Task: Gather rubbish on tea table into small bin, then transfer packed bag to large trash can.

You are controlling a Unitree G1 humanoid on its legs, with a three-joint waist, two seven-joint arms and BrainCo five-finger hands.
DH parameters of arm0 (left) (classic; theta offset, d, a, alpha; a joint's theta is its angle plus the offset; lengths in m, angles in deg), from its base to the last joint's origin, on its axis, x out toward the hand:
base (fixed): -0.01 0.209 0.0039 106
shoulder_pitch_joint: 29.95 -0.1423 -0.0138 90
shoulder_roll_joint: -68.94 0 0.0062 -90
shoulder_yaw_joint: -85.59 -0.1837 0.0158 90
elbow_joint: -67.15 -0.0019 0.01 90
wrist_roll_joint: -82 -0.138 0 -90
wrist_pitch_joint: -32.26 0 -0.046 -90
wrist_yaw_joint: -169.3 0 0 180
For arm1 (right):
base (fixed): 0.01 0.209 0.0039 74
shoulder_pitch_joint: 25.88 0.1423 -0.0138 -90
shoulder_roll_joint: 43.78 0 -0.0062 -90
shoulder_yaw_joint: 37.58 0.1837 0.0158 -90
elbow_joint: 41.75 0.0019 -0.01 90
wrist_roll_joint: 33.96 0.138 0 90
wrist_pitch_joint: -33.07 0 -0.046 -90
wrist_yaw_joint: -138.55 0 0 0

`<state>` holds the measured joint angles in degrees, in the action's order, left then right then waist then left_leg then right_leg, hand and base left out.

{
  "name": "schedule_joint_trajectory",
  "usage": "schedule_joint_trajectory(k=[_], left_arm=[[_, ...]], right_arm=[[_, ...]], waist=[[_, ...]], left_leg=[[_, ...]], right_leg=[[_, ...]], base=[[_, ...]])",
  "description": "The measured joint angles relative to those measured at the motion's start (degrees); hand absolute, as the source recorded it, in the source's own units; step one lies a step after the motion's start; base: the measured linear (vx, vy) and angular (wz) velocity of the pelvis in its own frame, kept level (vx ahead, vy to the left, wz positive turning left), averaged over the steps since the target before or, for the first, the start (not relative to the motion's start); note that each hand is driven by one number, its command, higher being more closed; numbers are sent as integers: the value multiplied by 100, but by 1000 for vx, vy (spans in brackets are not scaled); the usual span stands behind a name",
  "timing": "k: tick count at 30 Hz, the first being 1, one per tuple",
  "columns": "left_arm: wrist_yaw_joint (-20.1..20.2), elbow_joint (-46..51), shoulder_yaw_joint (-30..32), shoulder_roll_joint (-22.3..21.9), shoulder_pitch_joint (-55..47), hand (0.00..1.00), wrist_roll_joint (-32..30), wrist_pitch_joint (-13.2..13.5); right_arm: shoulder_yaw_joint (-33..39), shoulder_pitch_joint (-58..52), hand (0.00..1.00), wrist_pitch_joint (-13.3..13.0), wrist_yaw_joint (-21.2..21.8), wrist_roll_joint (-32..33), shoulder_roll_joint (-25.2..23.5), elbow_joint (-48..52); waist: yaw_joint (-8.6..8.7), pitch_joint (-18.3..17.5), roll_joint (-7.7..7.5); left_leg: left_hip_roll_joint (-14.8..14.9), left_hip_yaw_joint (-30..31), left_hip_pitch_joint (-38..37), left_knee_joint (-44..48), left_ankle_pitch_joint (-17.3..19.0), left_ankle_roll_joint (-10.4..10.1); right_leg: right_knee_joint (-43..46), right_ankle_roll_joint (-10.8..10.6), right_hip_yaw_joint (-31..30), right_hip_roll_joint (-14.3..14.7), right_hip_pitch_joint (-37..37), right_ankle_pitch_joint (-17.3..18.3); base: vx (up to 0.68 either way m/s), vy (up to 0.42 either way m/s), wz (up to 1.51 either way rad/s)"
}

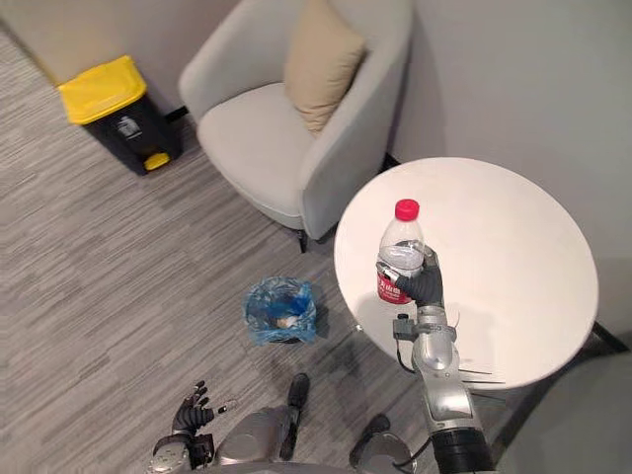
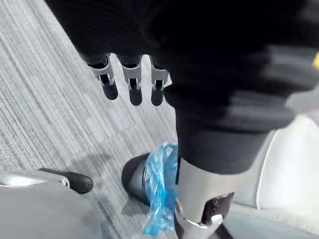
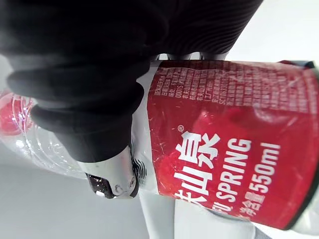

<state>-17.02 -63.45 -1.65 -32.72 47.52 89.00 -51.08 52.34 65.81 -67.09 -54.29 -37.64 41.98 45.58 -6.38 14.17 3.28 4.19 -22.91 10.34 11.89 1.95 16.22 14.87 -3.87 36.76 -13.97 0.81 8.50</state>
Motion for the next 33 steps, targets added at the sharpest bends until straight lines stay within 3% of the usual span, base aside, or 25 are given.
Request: schedule_joint_trajectory(k=[1, 5, 7, 9, 10, 11, 12, 13, 15, 17, 19, 20, 21, 23, 28, 33], left_arm=[[3, 6, -10, 12, 25, 0, -44, 2], [7, -30, -97, 38, 7, 0, -186, -1], [-1, -58, -98, 97, -13, 0, -313, -18], [-1, -69, -99, 122, -49, 0, -340, -22], [-2, -88, -107, 135, -58, 0, -342, -22], [-5, -143, -150, 191, -58, 0, -405, -24], [-15, -189, -239, 295, -56, 0, -448, -40], [-14, -193, -258, 332, -57, 0, -453, -65], [-26, -197, -258, 391, -13, 0, -499, -97], [-26, -196, -257, 399, 22, 0, -498, -92], [-24, -200, -263, 440, 30, 0, -500, -89], [-24, -218, -280, 417, 59, 0, -500, -90], [-22, -212, -329, 366, 86, 0, -500, -52], [-20, -218, -329, 333, 121, 0, -498, -53], [-22, -182, -381, 328, 563, 0, -412, 31], [-88, -319, -510, 325, 1043, 0, -128, 113]], right_arm=[[99, 42, 100, 1, -59, -144, -2, 0], [254, 64, 100, 0, -112, -257, -23, -6], [199, 60, 100, 3, -87, -326, -88, -64], [134, 59, 100, 14, -57, -319, -154, -178], [106, 58, 100, 22, -45, -319, -154, -235], [66, 39, 100, 72, -16, -319, -159, -333], [0, 32, 100, 114, 43, -318, -164, -423], [-47, 31, 100, 137, 56, -319, -163, -470], [-174, 21, 100, 164, 67, -315, -135, -507], [-283, 27, 100, 157, 80, -312, -39, -491], [-346, 35, 100, 150, 163, -310, 23, -488], [-411, 41, 100, 151, 193, -312, 99, -490], [-614, 190, 100, 158, 221, -314, 332, -500], [-892, 475, 100, 155, 332, -317, 488, -502], [-1492, 1624, 100, 139, 545, -325, 930, -871], [-1678, 2574, 100, 146, 491, -383, 1190, -1646]], waist=[[91, -32, -18], [93, -79, -15], [83, -110, -113], [96, -108, -163], [110, -107, -171], [193, -102, -178], [307, -80, -186], [352, -67, -207], [456, -15, -274], [490, -25, -298], [538, -1, -360], [589, 45, -272], [492, 136, -130], [486, 256, -23], [402, 765, 127], [320, 880, 281]], left_leg=[[88, -565, -33, 204, -83, -258], [-108, -364, -309, -270, -62, -1026], [-240, -307, -322, -277, -26, -1040], [-403, -289, -324, -49, 292, -1062], [-449, -252, -323, 13, 354, -1059], [-509, -147, -313, 134, 439, -1013], [-520, 10, -297, 217, 518, -966], [-520, 90, -297, 227, 522, -965], [-522, 382, -267, 219, 501, -998], [-586, 569, -180, 207, 433, -1104], [-761, 747, -56, 333, 426, -1114], [-800, 921, 59, 482, 438, -1100], [-723, 964, 261, 601, 432, -1107], [-646, 1041, 510, 717, 402, -1145], [-529, 1222, 1235, 1031, 231, -1336], [-524, 1369, 2240, 1431, 188, -1388]], right_leg=[[27, -120, 166, -27, 146, 84], [55, -272, 347, -95, 401, 190], [291, -348, 362, -284, 379, 297], [988, -395, 269, -684, 245, 514], [1265, -376, 168, -814, 161, 529], [1960, -190, -210, -1024, -104, 478], [2554, 133, -910, -999, -527, 464], [2659, 97, -1295, -871, -678, 540], [2441, -60, -2406, -225, -1143, 808], [1843, -93, -2852, 124, -1323, 784], [1435, -12, -2936, 186, -1434, 590], [1453, -57, -2901, 173, -1412, 443], [1420, -42, -2848, 232, -1511, 412], [1389, 29, -2741, 296, -1658, 351], [1658, 119, -2460, 317, -2217, 343], [2221, 252, -2337, 221, -3176, 427]], base=[[72, 98, 121], [19, 61, 66], [-26, 56, 28], [-33, 96, 9], [-12, 89, 18], [14, 101, 43], [28, 64, 51], [26, 28, 62], [22, -15, 64], [27, -42, 71], [49, -79, 89], [65, -102, 67], [45, -117, 51], [0, -92, 14], [-25, -108, 27], [-130, -60, 22]])
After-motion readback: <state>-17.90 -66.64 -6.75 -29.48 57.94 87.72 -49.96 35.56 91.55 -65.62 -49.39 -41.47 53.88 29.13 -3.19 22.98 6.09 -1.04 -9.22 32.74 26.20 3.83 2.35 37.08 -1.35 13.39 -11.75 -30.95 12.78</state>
